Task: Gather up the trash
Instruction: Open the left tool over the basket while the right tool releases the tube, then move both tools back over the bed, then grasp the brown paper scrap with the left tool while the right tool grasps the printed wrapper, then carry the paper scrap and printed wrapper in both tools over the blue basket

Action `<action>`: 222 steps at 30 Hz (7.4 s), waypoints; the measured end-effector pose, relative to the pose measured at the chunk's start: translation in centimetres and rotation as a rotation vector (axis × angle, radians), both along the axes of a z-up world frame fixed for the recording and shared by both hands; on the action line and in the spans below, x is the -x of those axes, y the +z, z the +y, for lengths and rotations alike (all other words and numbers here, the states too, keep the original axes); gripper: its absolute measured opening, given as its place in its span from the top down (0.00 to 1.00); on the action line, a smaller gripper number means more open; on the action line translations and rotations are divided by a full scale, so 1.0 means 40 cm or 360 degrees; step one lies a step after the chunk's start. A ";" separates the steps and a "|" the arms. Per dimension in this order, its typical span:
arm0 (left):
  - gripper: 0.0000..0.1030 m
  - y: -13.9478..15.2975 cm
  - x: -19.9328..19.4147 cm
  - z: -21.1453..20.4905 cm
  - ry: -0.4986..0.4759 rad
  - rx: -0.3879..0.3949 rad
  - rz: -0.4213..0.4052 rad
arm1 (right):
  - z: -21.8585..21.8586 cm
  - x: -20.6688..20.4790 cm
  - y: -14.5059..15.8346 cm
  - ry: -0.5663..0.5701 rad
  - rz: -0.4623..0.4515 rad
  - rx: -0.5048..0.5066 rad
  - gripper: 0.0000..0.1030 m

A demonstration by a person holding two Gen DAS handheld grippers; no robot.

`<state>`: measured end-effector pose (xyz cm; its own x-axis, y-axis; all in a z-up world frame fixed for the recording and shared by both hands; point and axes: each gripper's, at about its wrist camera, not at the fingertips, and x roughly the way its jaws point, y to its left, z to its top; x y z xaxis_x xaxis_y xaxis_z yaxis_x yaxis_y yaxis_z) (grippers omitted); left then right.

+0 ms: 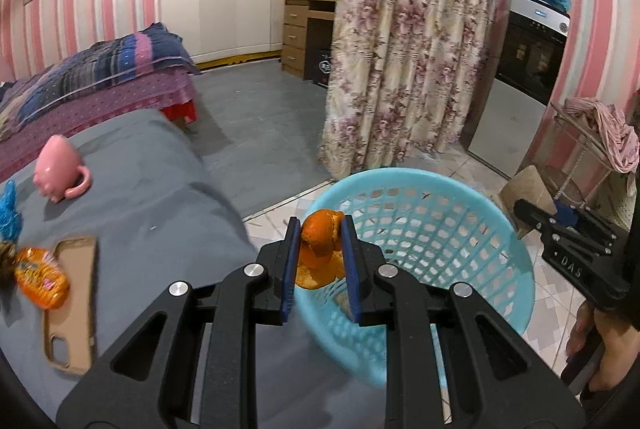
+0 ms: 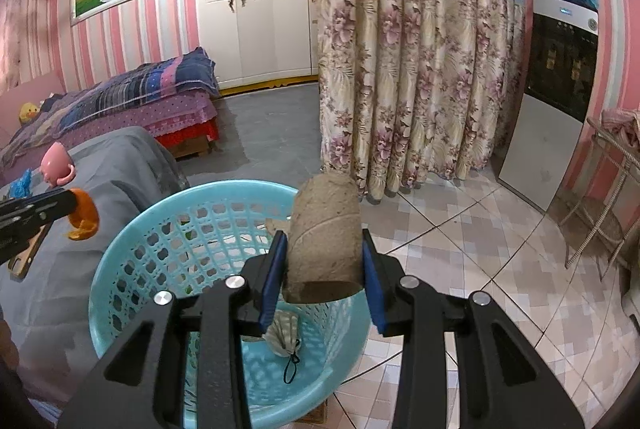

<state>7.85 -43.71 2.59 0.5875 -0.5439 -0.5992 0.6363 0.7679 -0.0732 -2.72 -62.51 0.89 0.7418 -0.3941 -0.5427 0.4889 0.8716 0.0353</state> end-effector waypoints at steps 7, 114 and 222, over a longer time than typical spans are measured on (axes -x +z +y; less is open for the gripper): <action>0.47 0.014 -0.006 -0.046 0.0000 -0.0002 -0.0025 | -0.012 0.000 -0.001 -0.0008 0.0004 0.0000 0.64; 0.75 -0.026 -0.223 1.335 0.1288 -0.0043 0.0164 | 1.216 -0.645 -0.038 0.1302 0.0157 0.0045 0.81; 0.75 0.024 0.016 -0.013 0.0044 -0.0032 -0.0069 | 0.056 -0.006 0.046 0.0116 0.0058 0.0134 0.93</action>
<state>7.21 -44.21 3.56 0.6278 -0.5154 -0.5834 0.6171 0.7863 -0.0306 -2.49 -60.25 2.73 0.7504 -0.3849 -0.5373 0.4237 0.9041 -0.0560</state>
